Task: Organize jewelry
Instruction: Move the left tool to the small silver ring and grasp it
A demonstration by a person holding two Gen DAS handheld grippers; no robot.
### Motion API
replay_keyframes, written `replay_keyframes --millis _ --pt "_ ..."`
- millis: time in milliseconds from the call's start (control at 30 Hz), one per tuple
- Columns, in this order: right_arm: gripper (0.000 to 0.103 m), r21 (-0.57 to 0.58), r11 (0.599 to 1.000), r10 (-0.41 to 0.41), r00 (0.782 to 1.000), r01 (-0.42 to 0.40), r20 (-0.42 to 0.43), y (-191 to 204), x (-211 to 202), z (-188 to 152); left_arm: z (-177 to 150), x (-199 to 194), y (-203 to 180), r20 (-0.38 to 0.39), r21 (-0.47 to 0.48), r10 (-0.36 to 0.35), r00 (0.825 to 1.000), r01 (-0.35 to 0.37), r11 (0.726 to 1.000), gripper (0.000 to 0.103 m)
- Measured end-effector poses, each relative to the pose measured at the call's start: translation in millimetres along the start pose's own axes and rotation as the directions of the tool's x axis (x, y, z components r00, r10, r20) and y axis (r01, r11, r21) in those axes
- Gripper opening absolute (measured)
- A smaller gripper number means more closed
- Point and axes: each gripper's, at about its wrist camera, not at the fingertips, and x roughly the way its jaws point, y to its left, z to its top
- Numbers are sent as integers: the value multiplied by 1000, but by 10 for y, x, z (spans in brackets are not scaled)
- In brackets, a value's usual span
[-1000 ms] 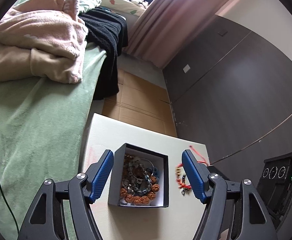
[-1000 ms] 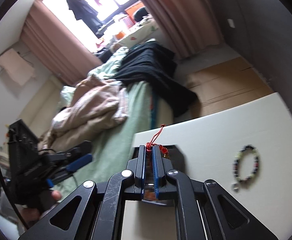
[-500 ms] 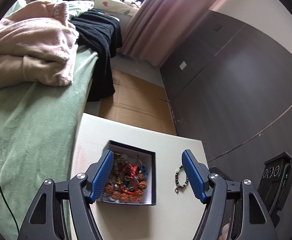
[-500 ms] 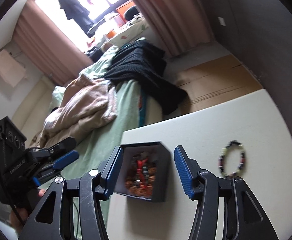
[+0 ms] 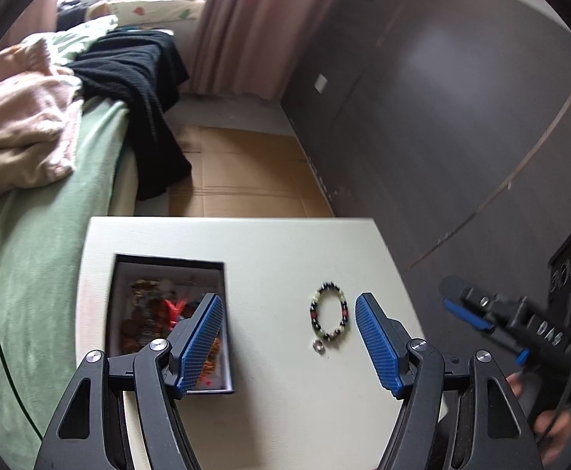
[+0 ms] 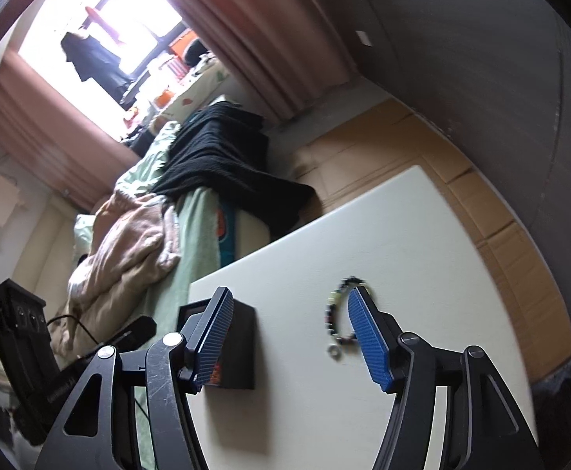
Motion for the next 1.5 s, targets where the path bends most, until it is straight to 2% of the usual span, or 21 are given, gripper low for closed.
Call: replay_keyframes --millis 133,333,467,600,667,900,1000,1067,1100,1133,1200,1233,1267,1300,1400,1433,1500 --pt "62 14 999 -43 999 43 -25 -148 -22 10 -72 189 -125 -45 59 27 999 -24 998 71" --pt "62 21 994 -103 988 106 -116 -356 74 -59 -180 436 -269 -90 114 46 995 -36 993 71" --pt "62 12 993 -113 985 115 -133 -450 72 -64 -234 606 -373 -126 159 51 991 -31 987 62" --pt "62 20 991 -129 980 133 -149 -586 56 -70 -304 786 -432 -159 198 69 985 -37 979 58" --pt "62 22 990 -137 979 142 -152 -634 50 -69 -344 892 -447 -188 208 79 979 -39 977 51" --pt "62 44 986 -150 977 158 -153 -773 8 -34 -466 1107 -564 -225 257 99 969 -39 966 49" --pt "62 44 987 -147 977 155 -157 -798 4 -26 -507 1192 -573 -237 270 102 966 -35 962 43" --pt "62 41 987 -149 976 158 -157 -796 6 -22 -535 1286 -542 -257 260 107 960 -38 965 31" --pt "62 39 987 -151 976 159 -157 -794 5 -22 -548 1311 -533 -259 258 109 960 -40 965 31" --pt "62 36 986 -154 976 161 -155 -793 5 -19 -551 1297 -547 -236 268 102 966 -36 963 31" --pt "62 32 985 -162 975 169 -152 -781 21 -19 -557 1303 -566 -231 285 106 967 -37 958 30" --pt "62 32 985 -165 975 172 -152 -779 29 -20 -564 1306 -569 -229 289 111 967 -41 956 27" --pt "62 32 984 -167 974 174 -152 -777 37 -22 -570 1306 -573 -222 295 120 968 -51 954 17" --pt "62 34 984 -169 974 176 -153 -777 44 -22 -572 1306 -570 -218 301 130 967 -60 952 12" --pt "62 27 983 -173 972 179 -156 -745 81 -29 -562 1283 -521 -227 280 107 968 -40 959 11" --pt "62 23 983 -174 972 180 -157 -731 96 -32 -554 1259 -501 -219 278 105 970 -41 960 0" --pt "62 12 984 -174 971 178 -164 -687 143 -43 -514 1182 -452 -196 274 114 974 -57 960 0"
